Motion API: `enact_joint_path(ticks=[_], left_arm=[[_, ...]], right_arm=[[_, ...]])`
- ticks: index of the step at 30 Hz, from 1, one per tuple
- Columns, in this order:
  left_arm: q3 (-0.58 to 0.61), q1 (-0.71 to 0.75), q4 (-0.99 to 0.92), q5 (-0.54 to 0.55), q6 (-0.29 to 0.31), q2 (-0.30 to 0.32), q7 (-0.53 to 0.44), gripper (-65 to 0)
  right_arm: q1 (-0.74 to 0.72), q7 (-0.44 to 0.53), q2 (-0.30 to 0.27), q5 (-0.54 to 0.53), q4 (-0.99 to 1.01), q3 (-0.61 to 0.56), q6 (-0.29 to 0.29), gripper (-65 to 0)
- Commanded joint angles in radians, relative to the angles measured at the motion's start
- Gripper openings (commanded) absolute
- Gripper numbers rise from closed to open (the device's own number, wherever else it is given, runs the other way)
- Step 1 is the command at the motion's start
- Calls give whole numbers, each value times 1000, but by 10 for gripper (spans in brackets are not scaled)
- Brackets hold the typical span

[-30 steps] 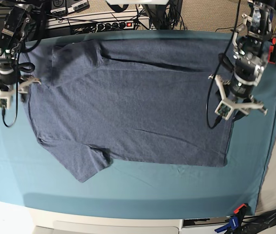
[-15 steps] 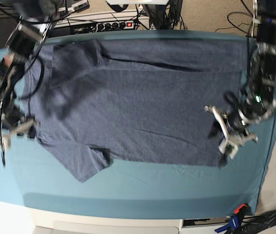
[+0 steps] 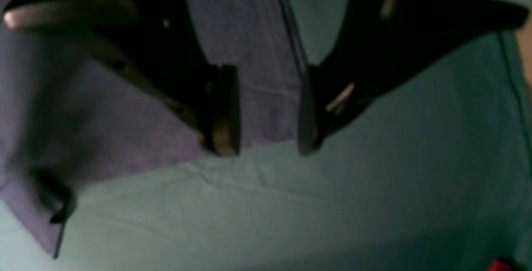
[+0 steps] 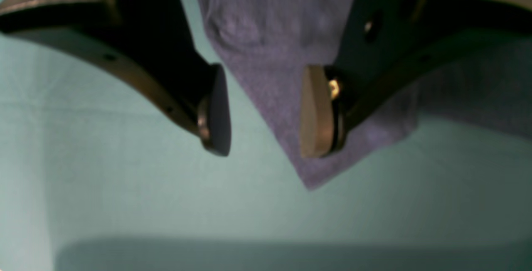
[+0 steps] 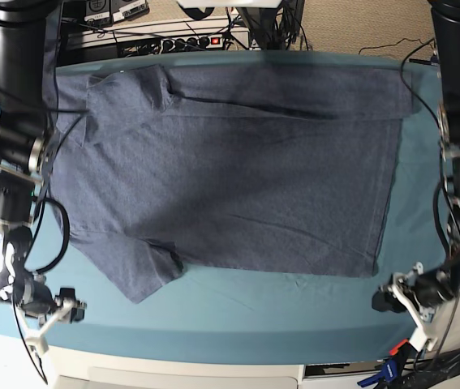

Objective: Fold the T-shirt properly
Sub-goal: 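Lower both grippers and grasp the shirt's hem corners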

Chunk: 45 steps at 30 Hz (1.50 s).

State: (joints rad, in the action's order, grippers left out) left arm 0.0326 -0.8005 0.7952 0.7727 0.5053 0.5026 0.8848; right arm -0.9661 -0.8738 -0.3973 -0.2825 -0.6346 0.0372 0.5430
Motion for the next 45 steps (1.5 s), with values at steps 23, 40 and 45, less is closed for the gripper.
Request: enact_joint_path(ticks=[23, 40, 45], left_arm=[[-4, -108, -442, -45, -14, -40, -43, -425], [-4, -77, -442, -128, -64, -54, -85, -425], [-4, -77, -442, -155, -87, -76, -93, -425]], right_arm=[[11, 132, 179, 277, 147, 1, -106, -378], [58, 149, 179, 283, 144, 1, -103, -378], [57, 148, 179, 283, 144, 1, -95, -378]])
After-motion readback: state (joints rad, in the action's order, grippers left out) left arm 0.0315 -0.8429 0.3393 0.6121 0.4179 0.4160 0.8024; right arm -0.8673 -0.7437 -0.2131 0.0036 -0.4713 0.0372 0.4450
